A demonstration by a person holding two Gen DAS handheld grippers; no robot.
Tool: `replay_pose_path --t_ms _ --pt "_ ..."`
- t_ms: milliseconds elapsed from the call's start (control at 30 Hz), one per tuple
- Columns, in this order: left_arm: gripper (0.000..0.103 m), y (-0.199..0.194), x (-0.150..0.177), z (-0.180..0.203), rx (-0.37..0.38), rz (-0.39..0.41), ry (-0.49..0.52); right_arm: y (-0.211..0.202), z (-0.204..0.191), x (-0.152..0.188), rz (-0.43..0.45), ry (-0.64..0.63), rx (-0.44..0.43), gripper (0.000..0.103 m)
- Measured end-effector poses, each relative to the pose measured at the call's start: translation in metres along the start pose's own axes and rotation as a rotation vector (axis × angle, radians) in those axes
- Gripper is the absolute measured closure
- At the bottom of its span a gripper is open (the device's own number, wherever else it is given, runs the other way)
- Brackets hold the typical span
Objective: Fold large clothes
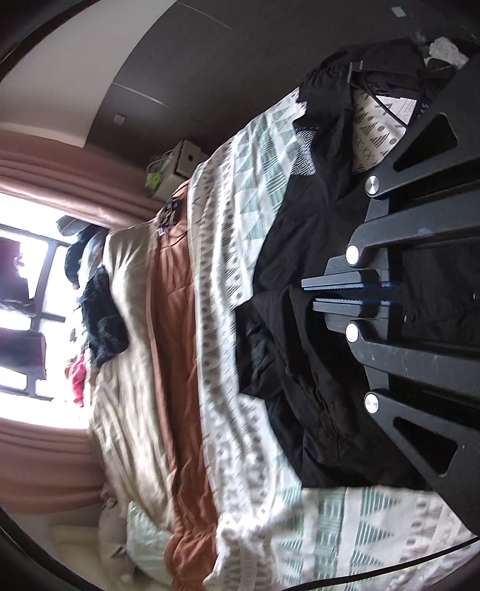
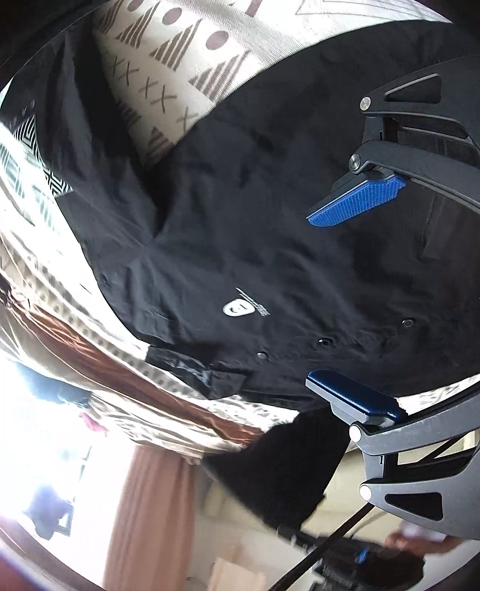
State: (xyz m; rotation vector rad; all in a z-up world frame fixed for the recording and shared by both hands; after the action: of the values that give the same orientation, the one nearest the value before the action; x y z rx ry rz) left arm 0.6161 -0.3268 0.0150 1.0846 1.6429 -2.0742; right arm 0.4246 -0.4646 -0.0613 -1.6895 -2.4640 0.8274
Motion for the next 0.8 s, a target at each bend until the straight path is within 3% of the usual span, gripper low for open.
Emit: replay_pose_path --t_ms 100,167,300,467,667,800 --pt "0.097 0.033 0.017 0.019 0.023 -0.099 0.013 -0.002 0.008 -0.004 0.008 0.017 -0.004 0.024" --pt "0.097 0.053 0.033 0.027 0.078 -0.173 0.003 -0.002 0.013 -0.006 0.009 0.032 0.001 0.024" --pt "0.097 0.063 0.054 0.03 0.092 -0.244 -0.027 -0.002 0.02 -0.007 0.01 0.055 -0.007 0.024" --pt "0.096 0.032 0.069 0.007 0.093 -0.205 -0.063 0.0 0.016 -0.008 0.007 0.028 0.006 0.024" --pt "0.096 -0.009 0.088 -0.053 -0.038 -0.106 -0.176 0.025 -0.014 0.007 -0.049 -0.113 -0.044 0.024" --pt "0.096 -0.019 0.101 -0.086 -0.089 -0.095 -0.245 0.04 -0.032 0.02 -0.064 -0.22 -0.022 0.024"
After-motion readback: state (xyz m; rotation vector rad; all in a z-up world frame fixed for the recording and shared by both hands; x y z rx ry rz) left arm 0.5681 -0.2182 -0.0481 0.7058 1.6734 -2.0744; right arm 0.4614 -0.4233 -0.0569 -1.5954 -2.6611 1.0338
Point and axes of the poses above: each gripper's, at about its wrist camera, not at the fingertips, and y roughly the way its jaws point, z to its right, x to its underside, the point moved 1 cm from there along y, roughly the way its jaws point, and after that the axes turned 13 degrees about -x, right-handed, at the moved point
